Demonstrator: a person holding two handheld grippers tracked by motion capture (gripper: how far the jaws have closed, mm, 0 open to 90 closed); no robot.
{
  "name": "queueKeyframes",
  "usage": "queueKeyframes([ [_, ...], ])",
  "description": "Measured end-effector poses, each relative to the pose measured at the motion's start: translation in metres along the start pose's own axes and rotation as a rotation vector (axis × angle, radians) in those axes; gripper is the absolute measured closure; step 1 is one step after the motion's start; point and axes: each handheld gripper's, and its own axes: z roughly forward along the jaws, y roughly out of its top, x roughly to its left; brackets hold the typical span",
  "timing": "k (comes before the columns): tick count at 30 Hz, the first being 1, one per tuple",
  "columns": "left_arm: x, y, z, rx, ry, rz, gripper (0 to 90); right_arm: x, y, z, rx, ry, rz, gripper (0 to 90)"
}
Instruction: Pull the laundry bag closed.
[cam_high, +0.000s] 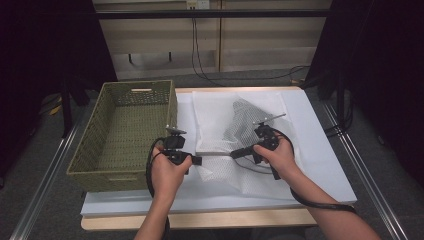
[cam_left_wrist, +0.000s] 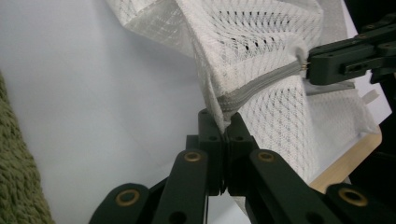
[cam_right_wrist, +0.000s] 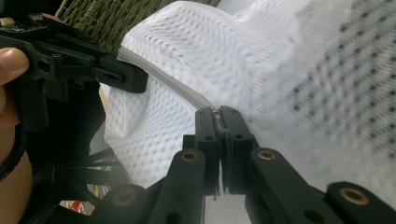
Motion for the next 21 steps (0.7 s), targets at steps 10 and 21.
queueKeyframes([
  [10, -0.002, 0.001, 0.001, 0.003, 0.002, -0.012, 88.6, -0.008, -0.008, -0.012, -0.012, -0.001, 0.020, 87.4],
  [21, 0.001, 0.002, 0.002, 0.008, -0.004, -0.027, 88.7, -0.014, -0.014, -0.021, -0.020, -0.007, 0.030, 87.5],
])
